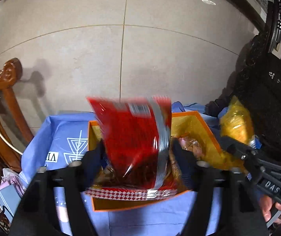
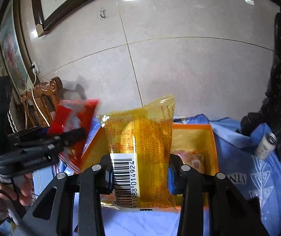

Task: Organize snacks
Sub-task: 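Carry both snacks over the orange box and open both tools to drop them, then grasp the brown peanut bag with the right tool while the left tool grasps the bread loaf bag, then carry the peanut bag and bread bag over the orange box and open both tools, then grasp the cracker pack with the right tool while the left tool grasps the red bag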

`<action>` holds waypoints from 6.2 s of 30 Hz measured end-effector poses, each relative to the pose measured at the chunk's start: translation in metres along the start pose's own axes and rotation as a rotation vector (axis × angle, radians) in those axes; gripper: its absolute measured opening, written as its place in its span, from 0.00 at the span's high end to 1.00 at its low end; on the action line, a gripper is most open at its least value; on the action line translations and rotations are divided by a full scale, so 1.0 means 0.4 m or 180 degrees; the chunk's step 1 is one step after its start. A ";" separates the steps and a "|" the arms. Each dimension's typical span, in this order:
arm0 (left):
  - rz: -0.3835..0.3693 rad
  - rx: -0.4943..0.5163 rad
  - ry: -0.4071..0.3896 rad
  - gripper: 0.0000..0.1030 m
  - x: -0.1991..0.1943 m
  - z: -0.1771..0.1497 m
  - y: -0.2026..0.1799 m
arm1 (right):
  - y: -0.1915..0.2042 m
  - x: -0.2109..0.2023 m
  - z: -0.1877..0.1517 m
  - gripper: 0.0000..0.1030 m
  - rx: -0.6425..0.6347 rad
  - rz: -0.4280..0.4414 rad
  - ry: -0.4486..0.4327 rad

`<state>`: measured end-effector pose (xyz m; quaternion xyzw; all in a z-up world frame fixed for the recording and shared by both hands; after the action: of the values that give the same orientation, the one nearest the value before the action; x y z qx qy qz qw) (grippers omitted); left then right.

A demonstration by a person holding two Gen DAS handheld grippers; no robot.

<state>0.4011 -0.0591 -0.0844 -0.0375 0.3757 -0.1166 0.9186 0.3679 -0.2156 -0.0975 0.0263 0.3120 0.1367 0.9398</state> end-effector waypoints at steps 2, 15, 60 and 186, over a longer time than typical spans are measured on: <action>0.0201 -0.0127 -0.0021 0.04 -0.001 0.009 0.028 | -0.017 -0.009 0.004 0.04 0.0059 -0.0270 -0.0026; 0.0003 -0.0215 0.0056 0.04 -0.122 -0.189 0.054 | 0.070 -0.132 -0.196 0.04 -0.0097 0.0096 0.0209; 0.0037 0.0177 0.1007 0.04 -0.232 -0.836 0.006 | 0.148 -0.170 -0.878 0.65 -0.1287 0.0503 0.1335; 0.0185 -0.0186 0.0634 0.04 -0.195 -0.577 0.168 | 0.118 -0.077 -0.786 0.53 0.0109 0.0067 0.1516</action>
<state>0.1981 0.0291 -0.2068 -0.0416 0.4693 -0.0820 0.8783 0.1464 -0.1901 -0.3259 0.0125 0.5269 0.1436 0.8376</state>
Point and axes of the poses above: each gripper's, at about its wrist camera, not at the fingertips, and x roughly the way its jaws point, y to its left, z to its top, the point moved 8 cm from there along x, roughly the way its jaws point, and after that the axes turned 4 degrees about -x, right-handed, at the moved point
